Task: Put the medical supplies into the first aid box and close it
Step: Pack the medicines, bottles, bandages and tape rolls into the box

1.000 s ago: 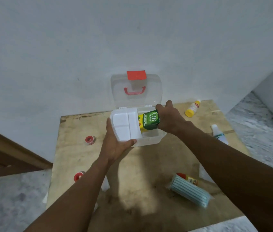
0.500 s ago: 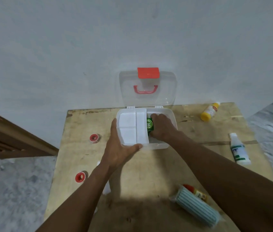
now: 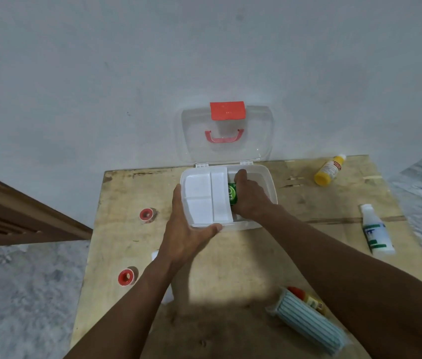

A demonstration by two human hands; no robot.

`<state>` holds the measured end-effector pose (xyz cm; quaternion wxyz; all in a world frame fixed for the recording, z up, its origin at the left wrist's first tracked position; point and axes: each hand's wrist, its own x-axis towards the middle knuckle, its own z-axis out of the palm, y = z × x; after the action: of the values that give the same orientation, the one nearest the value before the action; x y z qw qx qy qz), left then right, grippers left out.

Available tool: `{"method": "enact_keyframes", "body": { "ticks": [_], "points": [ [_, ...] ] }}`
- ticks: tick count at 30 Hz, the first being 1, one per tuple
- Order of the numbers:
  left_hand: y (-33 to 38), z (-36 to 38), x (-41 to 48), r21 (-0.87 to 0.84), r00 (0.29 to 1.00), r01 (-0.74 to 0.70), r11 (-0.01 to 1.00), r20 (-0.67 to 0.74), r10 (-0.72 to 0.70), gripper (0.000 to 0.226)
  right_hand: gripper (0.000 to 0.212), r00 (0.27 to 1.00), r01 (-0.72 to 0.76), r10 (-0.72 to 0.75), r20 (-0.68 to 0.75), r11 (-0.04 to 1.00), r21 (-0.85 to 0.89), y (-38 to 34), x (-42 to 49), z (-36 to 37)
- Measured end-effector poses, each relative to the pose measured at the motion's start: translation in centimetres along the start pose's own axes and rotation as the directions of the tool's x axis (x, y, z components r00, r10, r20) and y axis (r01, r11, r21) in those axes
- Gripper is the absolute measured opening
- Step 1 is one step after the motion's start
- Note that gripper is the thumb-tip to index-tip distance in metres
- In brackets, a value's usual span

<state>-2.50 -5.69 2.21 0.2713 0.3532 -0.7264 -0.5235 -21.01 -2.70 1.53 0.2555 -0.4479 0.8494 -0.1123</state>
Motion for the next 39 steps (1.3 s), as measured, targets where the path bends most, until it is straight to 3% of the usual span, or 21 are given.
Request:
{"method": "enact_keyframes", "body": {
  "ticks": [5, 9, 16, 20, 23, 28, 34, 39],
  "points": [
    [0.1, -0.1, -0.1, -0.002, 1.000, -0.014, 1.000, 0.012, 0.014, 0.094, 0.092, 1.000, -0.011, 0.011, 0.008, 1.000, 0.005, -0.4, -1.3, -0.9],
    [0.0, -0.2, -0.4, -0.025, 0.999, -0.018, 1.000, 0.030, 0.018, 0.094, 0.073, 0.999, -0.014, 0.013, -0.049, 1.000, -0.013, -0.7, -3.3, -2.5],
    [-0.4, -0.3, -0.3, 0.008, 0.996, -0.048, 0.999, 0.079, 0.047, 0.097, 0.037, 0.940, 0.045, -0.042, -0.339, 0.999, 0.000, -0.2, -9.0, -4.7],
    [-1.1, -0.4, -0.1, 0.053, 0.995, -0.023, 0.998, 0.096, 0.018, 0.104, 0.032, 0.901, -0.019, 0.039, -0.432, 0.999, 0.051, 1.3, -13.0, -5.1],
    [-1.0, -0.3, -0.2, 0.071, 0.995, -0.026, 0.997, 0.099, 0.019, 0.103, 0.030, 0.913, -0.107, 0.101, -0.395, 0.994, 0.007, 3.3, -15.9, -4.5],
    [-1.1, -0.4, -0.2, 0.107, 0.995, 0.022, 0.994, 0.093, -0.032, 0.106, 0.036, 0.951, -0.260, 0.234, -0.203, 0.959, -0.113, 7.5, -19.7, -3.1],
    [-1.2, -0.3, -0.2, 0.108, 0.994, 0.071, 0.992, 0.070, -0.079, 0.110, 0.041, 0.947, -0.322, 0.304, -0.107, 0.908, -0.268, 12.3, -23.0, -2.1],
    [-0.9, -0.2, -0.2, 0.126, 0.994, 0.079, 0.989, 0.065, -0.087, 0.107, 0.043, 0.955, -0.296, 0.286, -0.078, 0.913, -0.281, 14.1, -24.4, -1.8]
  ]
}}
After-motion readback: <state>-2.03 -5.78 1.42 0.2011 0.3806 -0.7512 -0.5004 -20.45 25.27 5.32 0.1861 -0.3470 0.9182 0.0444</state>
